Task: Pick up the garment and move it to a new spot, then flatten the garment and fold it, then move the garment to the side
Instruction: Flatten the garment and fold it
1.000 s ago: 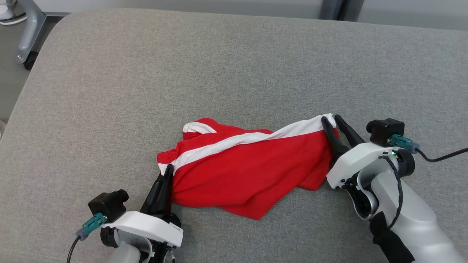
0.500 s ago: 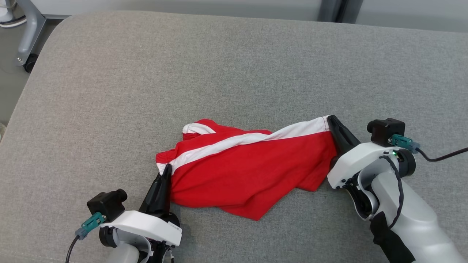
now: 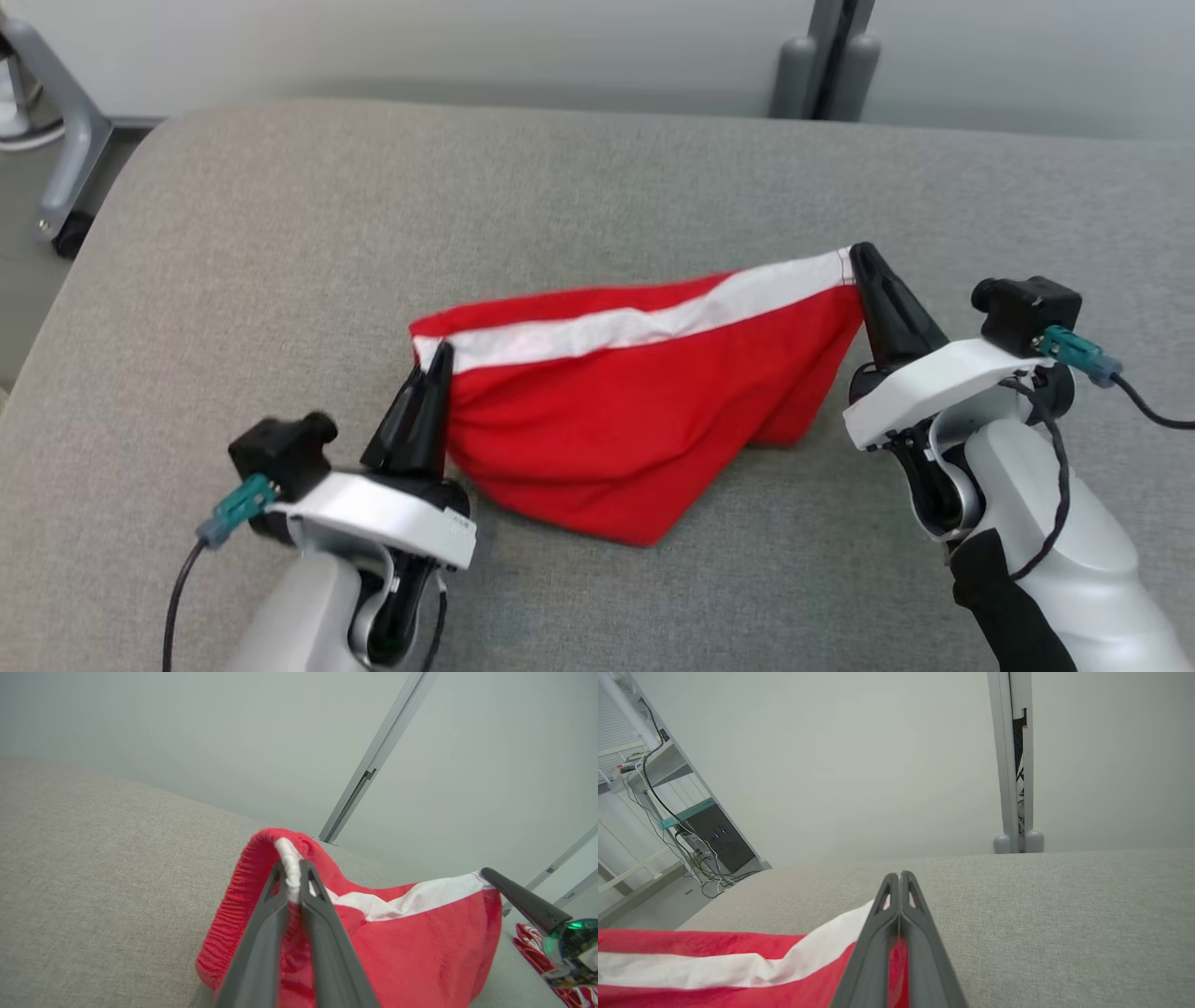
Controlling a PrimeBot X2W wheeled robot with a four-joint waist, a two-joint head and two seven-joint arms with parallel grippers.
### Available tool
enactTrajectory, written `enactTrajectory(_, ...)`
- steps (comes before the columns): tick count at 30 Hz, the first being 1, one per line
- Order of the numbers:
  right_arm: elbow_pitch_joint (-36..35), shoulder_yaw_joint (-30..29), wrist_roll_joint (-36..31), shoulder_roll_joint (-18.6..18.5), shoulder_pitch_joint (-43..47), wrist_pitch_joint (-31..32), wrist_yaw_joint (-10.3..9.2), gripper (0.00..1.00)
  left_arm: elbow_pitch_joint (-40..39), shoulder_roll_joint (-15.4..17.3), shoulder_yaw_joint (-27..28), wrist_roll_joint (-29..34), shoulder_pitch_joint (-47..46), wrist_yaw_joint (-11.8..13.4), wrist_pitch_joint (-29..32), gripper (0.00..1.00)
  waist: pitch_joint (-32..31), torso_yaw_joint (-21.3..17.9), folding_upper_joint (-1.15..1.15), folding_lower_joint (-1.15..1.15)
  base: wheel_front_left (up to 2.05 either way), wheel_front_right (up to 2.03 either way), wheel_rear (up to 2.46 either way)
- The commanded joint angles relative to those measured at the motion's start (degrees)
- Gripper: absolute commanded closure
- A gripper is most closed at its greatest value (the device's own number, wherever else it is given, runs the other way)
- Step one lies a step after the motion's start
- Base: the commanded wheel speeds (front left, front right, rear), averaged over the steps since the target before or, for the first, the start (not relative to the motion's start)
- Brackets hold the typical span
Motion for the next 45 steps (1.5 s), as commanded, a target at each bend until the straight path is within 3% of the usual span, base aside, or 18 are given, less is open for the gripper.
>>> enactTrajectory(1, -0.88, -0.43, -0.40, -0.14, 0.84, -0.25, 0.00, 1.00, -0.41, 1.49, -0.64, 1.25, -1.88, -0.04, 0.01, 1.00, -2.19, -1.32, 0.00, 0.00, 0.00, 0.00, 0.00)
enactTrajectory(11, -10.10, -5.89, -1.32, -0.14, -0.36, -0.25, 0.00, 1.00, 0.07, 9.92, -8.84, -2.08, -16.38, -0.04, 0.90, 1.00, -10.30, -6.03, 0.00, 0.00, 0.00, 0.00, 0.00)
enactTrajectory(21, -16.12, -6.69, -1.37, -3.47, -7.86, 0.22, 0.00, 1.00, -0.68, 14.37, -11.99, -7.46, -27.88, -0.04, 3.86, 1.00, -9.09, -9.34, 0.00, 0.00, 0.00, 0.00, 0.00)
enactTrajectory(25, -15.61, -6.02, -1.79, -4.62, -10.75, 1.43, 0.00, 1.00, 0.13, 14.35, -12.44, -8.09, -31.23, -0.04, 4.82, 1.00, -5.53, -9.69, 0.00, 0.00, 0.00, 0.00, 0.00)
enactTrajectory(33, -9.57, -3.35, -3.88, -6.01, -23.38, 1.23, 0.00, 1.00, 7.23, 12.32, -14.74, -5.73, -45.60, -0.04, 4.56, 1.00, 7.27, -9.93, 0.00, 0.00, 0.00, 0.00, 0.00)
enactTrajectory(37, -4.81, -5.30, -6.00, -6.46, -33.86, -0.05, 0.00, 1.00, 13.70, 10.34, -13.23, -2.95, -56.68, 0.10, 1.03, 1.00, 12.18, -10.22, 0.00, 0.00, 0.00, 0.00, 0.00)
enactTrajectory(40, -5.06, -7.59, -8.28, -6.93, -38.77, -0.28, 0.00, 1.00, 15.68, 9.40, -11.17, -2.11, -61.65, 0.07, 0.10, 1.00, 13.92, -10.34, 0.00, 0.00, 0.00, 0.00, 0.00)
enactTrajectory(45, -9.54, -12.76, -9.91, -6.36, -37.60, -0.23, 0.00, 1.00, 12.11, 7.84, -6.06, -0.47, -60.39, 0.01, -0.03, 1.00, 15.47, -10.52, 0.00, 0.00, 0.00, 0.00, 0.00)
